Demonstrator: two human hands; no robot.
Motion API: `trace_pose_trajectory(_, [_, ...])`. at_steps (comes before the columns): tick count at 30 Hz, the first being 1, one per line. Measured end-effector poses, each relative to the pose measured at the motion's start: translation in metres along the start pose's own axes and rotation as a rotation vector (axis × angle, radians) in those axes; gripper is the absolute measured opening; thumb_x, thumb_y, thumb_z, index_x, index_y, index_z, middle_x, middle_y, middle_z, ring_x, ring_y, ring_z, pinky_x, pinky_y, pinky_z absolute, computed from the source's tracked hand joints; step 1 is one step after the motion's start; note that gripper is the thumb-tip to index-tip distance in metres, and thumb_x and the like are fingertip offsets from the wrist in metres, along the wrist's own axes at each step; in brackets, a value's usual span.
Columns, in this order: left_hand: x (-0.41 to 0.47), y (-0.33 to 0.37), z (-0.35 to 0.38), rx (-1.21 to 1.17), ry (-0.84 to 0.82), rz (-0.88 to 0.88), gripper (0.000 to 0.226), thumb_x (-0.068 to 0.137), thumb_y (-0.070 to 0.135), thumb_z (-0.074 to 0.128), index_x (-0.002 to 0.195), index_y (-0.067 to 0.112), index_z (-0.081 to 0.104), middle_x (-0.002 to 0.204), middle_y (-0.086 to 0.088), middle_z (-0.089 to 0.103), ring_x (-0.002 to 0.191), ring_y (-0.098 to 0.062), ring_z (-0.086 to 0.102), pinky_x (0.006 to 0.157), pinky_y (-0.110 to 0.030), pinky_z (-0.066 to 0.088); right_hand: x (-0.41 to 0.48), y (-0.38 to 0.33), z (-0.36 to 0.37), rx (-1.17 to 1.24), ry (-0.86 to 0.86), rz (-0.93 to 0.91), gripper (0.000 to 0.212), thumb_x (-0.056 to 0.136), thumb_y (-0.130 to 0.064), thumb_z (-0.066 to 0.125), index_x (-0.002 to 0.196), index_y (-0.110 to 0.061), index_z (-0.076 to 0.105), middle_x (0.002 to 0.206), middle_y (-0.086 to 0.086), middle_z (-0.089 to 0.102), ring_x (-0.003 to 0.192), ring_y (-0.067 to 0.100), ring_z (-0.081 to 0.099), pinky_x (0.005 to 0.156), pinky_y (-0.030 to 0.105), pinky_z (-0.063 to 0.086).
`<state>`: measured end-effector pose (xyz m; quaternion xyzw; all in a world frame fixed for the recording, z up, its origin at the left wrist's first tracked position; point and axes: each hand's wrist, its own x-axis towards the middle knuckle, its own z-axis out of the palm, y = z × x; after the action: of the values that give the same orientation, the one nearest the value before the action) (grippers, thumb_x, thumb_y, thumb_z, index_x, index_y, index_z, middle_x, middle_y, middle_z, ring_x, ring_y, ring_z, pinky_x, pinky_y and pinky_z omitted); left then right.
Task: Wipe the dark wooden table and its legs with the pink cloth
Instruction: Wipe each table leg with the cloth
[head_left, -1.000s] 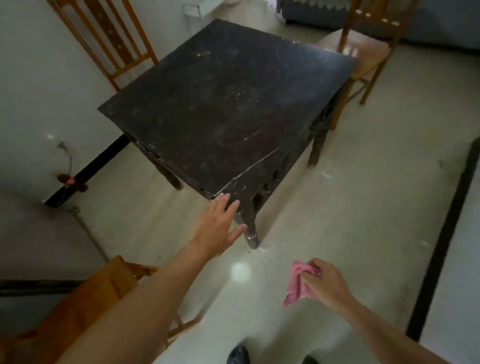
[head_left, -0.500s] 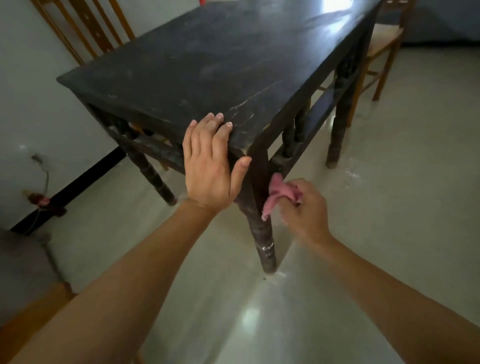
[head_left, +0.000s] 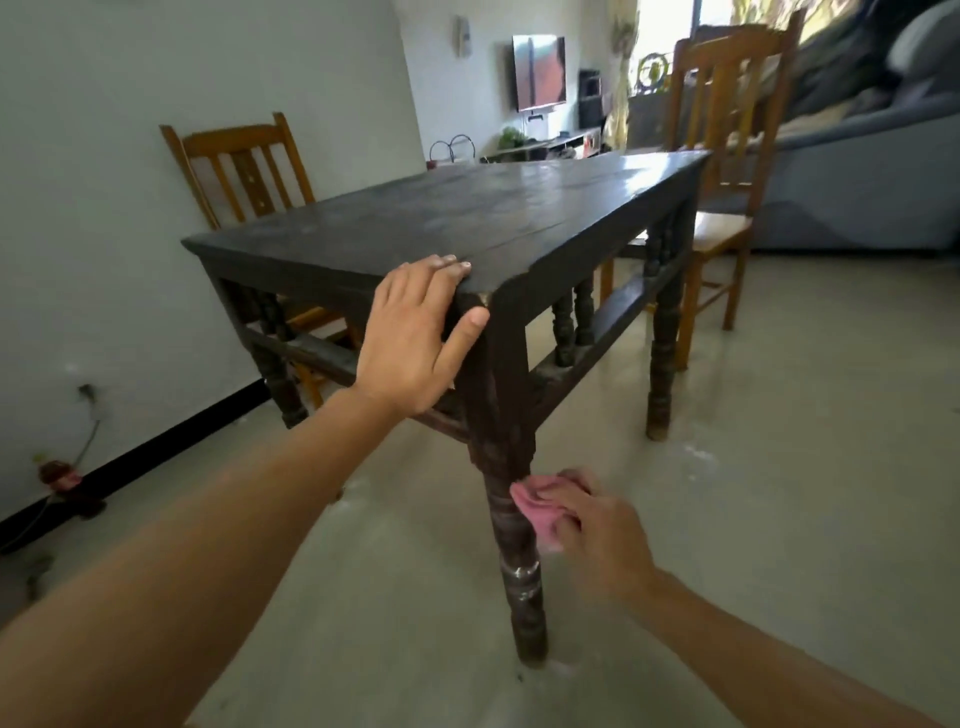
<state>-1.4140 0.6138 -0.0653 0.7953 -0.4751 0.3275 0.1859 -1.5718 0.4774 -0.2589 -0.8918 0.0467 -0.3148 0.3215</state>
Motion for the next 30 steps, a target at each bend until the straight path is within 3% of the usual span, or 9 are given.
trace_pose_trajectory(5, [0.002,0.002,-0.003,-0.046,0.014,0.005,0.053,0.102,0.045,0.023,0.138,0.014,0.047,0.139,-0.005,0.049,0.136,-0.019,0.036,0.117,-0.039,0.018,0.064,-0.060,-0.014,-0.241,0.337,-0.280,0.033,0.091,-0.027,0.050,0.117,-0.020,0.069,0.110,0.005,0.060,0.101,0.021,0.056,0.074,0.025,0.051])
trace_pose_trajectory(9, [0.000,0.003,-0.005,-0.008,-0.024,-0.021,0.052,0.102,0.044,0.025,0.140,0.015,0.044,0.142,-0.006,0.046,0.138,-0.022,0.032,0.119,-0.040,0.013,0.032,-0.029,0.031,-0.681,0.070,-0.403,0.030,0.076,-0.017,0.064,0.104,-0.022,0.070,0.104,0.003,0.059,0.107,0.035,0.057,0.073,0.035,0.050])
trace_pose_trajectory(11, [-0.002,0.000,-0.005,0.032,-0.028,-0.019,0.051,0.103,0.046,0.027,0.142,0.017,0.041,0.144,-0.005,0.043,0.140,-0.022,0.029,0.118,-0.037,0.010,0.004,-0.002,0.033,-0.740,-0.161,-0.301,0.033,0.056,-0.020,0.083,0.087,-0.021,0.073,0.098,0.004,0.061,0.098,0.033,0.062,0.068,0.036,0.052])
trace_pose_trajectory(13, [-0.002,-0.001,-0.005,0.043,-0.015,-0.031,0.052,0.102,0.048,0.028,0.143,0.018,0.039,0.146,-0.005,0.042,0.141,-0.022,0.028,0.119,-0.037,0.008,-0.011,0.017,0.020,-0.700,-0.250,-0.040,0.029,0.059,-0.028,0.088,0.084,-0.028,0.073,0.098,0.000,0.060,0.092,0.023,0.059,0.069,0.034,0.052])
trace_pose_trajectory(15, [-0.005,0.002,-0.002,0.030,0.020,-0.060,0.054,0.102,0.050,0.029,0.143,0.017,0.038,0.147,-0.006,0.040,0.143,-0.023,0.026,0.120,-0.039,0.011,-0.016,0.027,0.002,-0.609,-0.251,0.107,0.020,0.086,-0.032,0.068,0.105,-0.036,0.071,0.115,-0.004,0.057,0.105,0.018,0.052,0.083,0.028,0.049])
trace_pose_trajectory(19, [-0.053,0.017,0.029,-0.093,0.169,-0.294,0.060,0.101,0.048,0.036,0.149,0.013,0.027,0.158,-0.008,0.024,0.146,-0.022,0.019,0.117,-0.035,0.019,0.000,0.014,-0.024,-0.334,0.006,0.164,0.026,0.090,-0.031,0.065,0.114,-0.041,0.069,0.108,-0.008,0.056,0.097,0.013,0.050,0.069,0.023,0.047])
trace_pose_trajectory(22, [-0.081,0.013,0.065,-0.185,0.042,-0.490,0.068,0.098,0.059,0.027,0.145,0.010,0.036,0.147,-0.010,0.041,0.138,-0.024,0.034,0.116,-0.036,0.022,0.019,0.000,-0.028,-0.229,0.036,0.163,0.035,0.088,-0.022,0.068,0.120,-0.037,0.067,0.110,-0.008,0.054,0.101,0.012,0.052,0.071,0.015,0.041])
trace_pose_trajectory(25, [-0.077,-0.006,0.090,-0.124,-0.164,-0.361,0.090,0.093,0.066,-0.004,0.130,0.011,0.057,0.128,-0.010,0.057,0.128,-0.026,0.043,0.119,-0.041,0.016,0.029,-0.001,-0.014,-0.110,0.120,0.221,0.037,0.092,-0.018,0.063,0.128,-0.028,0.063,0.114,-0.005,0.054,0.103,0.012,0.054,0.073,0.003,0.036])
trace_pose_trajectory(30, [-0.080,-0.020,0.112,-0.053,-0.124,-0.268,0.089,0.095,0.061,-0.004,0.120,0.007,0.062,0.116,-0.013,0.059,0.116,-0.032,0.047,0.111,-0.043,0.022,0.017,-0.022,0.064,0.074,0.298,0.294,0.056,0.099,-0.015,0.050,0.151,-0.021,0.032,0.141,-0.004,0.046,0.117,0.005,0.049,0.087,0.002,0.040])
